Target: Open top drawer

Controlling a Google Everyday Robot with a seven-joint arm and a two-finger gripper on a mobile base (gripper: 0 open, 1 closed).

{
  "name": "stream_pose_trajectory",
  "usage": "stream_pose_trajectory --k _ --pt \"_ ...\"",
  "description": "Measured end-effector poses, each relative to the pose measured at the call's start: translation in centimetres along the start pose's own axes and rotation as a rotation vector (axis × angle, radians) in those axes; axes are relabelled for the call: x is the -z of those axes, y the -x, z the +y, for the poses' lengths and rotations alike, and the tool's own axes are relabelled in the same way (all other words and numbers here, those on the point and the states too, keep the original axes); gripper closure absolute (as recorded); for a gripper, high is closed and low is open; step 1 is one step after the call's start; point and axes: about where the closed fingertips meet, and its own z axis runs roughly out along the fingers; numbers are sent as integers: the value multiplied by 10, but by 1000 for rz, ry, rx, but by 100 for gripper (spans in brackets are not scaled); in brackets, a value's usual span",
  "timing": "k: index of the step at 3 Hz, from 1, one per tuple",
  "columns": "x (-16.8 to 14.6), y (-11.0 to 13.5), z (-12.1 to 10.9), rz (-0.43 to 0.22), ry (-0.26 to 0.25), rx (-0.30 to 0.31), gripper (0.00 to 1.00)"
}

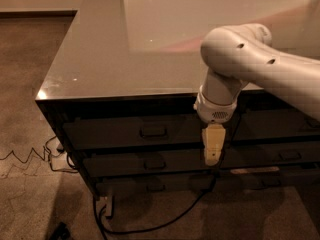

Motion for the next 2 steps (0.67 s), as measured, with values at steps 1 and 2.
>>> stream_pose_trajectory --k 1,2 --pt "-19 -11 4 52 1 31 0" --pt "-33 -23 2 64 -17 18 0"
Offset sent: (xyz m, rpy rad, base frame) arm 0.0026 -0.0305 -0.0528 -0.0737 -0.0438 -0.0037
